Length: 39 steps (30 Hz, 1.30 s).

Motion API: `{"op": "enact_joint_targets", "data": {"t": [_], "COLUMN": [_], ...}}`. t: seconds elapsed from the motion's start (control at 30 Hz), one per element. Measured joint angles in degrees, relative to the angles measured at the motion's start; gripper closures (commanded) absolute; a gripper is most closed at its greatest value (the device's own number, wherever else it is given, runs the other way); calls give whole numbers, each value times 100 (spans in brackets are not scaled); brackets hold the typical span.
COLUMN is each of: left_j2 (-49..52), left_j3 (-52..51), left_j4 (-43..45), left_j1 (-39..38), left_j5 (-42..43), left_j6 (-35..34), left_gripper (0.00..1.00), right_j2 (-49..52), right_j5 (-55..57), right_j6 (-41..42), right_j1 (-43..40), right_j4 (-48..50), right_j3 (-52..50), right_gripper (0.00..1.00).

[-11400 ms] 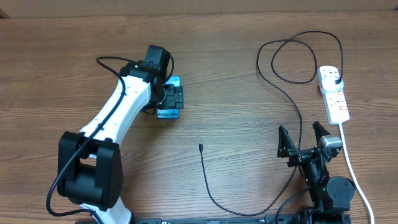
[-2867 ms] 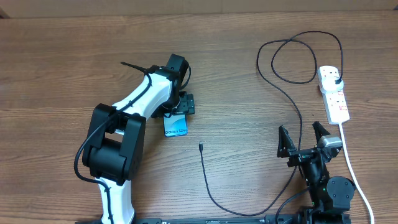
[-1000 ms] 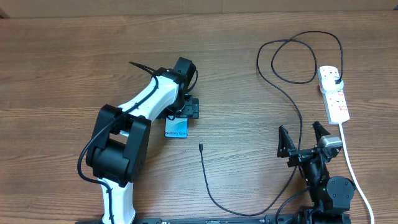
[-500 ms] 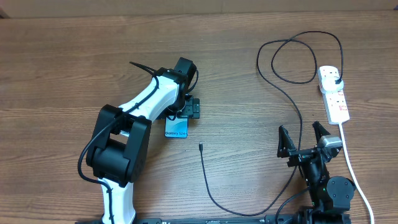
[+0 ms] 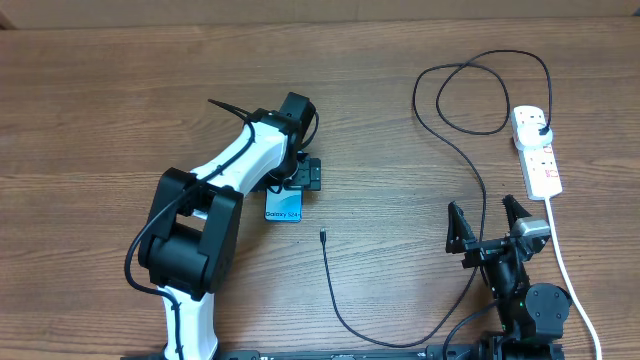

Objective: Plug charger to phone and switch on socket

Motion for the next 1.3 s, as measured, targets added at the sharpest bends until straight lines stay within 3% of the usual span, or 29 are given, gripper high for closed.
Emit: {"op": "enact_joint_targets", "data": {"t": [0.6, 0.9, 1.17, 1.3], "left_j2": [0, 0, 0, 0], "left_j3": [-2, -2, -2, 0], "left_j4": [-28, -44, -44, -44], "left_j1": [72, 79, 79, 79], "left_j5": [13, 13, 11, -2], "left_j6": [2, 9, 22, 37], "left_gripper": [2, 16, 18, 34], "right_j2": [0, 0, 0, 0], "right_j5": [0, -2, -2, 0], "right_j6": [4, 0, 0, 2], "right_j1": [-2, 0, -2, -2], "right_j4": [0, -2, 0, 0], "right_j3": [0, 0, 0, 0], "right_gripper": [0, 0, 0, 0]}}
